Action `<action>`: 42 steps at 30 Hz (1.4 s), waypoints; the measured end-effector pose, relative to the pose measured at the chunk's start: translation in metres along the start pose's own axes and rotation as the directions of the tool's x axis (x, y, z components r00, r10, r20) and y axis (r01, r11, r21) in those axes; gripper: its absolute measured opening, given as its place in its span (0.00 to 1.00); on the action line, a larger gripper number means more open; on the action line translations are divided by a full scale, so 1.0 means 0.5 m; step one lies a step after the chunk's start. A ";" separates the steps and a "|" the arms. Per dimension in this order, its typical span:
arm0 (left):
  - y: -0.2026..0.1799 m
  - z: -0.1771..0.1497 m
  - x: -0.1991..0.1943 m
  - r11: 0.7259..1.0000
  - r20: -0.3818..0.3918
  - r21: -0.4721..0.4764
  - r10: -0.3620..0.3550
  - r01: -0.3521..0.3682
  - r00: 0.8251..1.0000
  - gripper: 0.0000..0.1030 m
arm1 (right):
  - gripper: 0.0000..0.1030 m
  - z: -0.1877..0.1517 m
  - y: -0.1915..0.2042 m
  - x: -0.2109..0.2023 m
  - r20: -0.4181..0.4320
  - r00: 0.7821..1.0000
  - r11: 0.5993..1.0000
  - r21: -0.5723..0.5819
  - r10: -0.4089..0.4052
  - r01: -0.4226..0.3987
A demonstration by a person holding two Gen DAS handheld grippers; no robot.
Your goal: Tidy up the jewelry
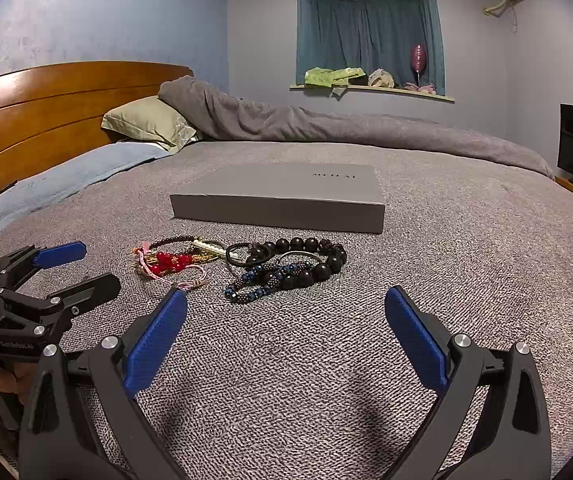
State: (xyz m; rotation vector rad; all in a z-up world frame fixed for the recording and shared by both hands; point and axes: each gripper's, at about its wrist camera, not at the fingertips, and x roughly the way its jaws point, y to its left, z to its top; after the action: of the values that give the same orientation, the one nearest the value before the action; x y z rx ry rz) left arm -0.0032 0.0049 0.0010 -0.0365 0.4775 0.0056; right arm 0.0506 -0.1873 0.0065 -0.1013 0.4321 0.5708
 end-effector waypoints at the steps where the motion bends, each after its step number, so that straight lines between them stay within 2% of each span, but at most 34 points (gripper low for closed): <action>1: 0.000 0.000 0.000 1.000 0.000 0.000 0.000 0.000 1.000 0.96 | 0.95 0.000 0.000 0.000 0.000 1.000 1.000 0.000 0.000 0.000; 34: -0.002 0.002 0.001 1.000 -0.002 0.000 -0.003 0.003 1.000 0.96 | 0.95 -0.002 -0.001 0.002 -0.002 1.000 1.000 0.006 0.002 -0.002; 42: 0.001 0.016 -0.004 1.000 0.021 -0.003 0.011 -0.011 1.000 0.96 | 0.95 0.002 -0.003 0.003 -0.003 1.000 1.000 0.018 0.011 -0.011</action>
State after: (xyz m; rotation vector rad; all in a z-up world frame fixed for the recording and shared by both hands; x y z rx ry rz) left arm -0.0013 0.0057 0.0090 -0.0371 0.4563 0.0177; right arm 0.0529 -0.1874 0.0065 -0.0822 0.4406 0.5778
